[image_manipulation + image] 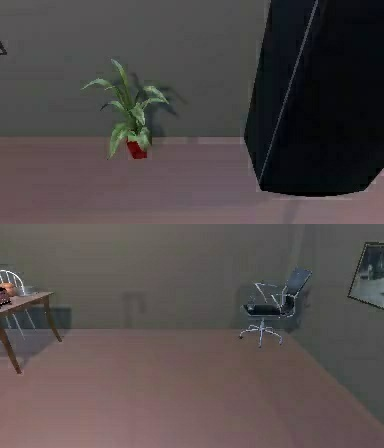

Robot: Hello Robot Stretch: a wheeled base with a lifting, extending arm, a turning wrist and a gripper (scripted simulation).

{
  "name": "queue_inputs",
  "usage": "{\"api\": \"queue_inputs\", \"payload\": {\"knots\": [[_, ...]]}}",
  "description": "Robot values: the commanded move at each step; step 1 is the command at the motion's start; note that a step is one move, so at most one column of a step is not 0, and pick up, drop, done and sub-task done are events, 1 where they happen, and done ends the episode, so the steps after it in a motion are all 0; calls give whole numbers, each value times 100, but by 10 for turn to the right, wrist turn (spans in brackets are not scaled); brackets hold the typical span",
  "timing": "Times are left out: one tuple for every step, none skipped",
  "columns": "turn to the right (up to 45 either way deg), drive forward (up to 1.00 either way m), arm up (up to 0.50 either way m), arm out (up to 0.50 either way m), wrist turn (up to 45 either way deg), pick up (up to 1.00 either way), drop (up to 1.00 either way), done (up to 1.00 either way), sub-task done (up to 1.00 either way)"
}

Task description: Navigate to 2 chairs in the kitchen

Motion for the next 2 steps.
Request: {"api": "queue_inputs", "payload": {"knots": [[-450,0,0,0,0,0,0,0,0],[-180,0,0,0,0,0,0,0,0]]}}
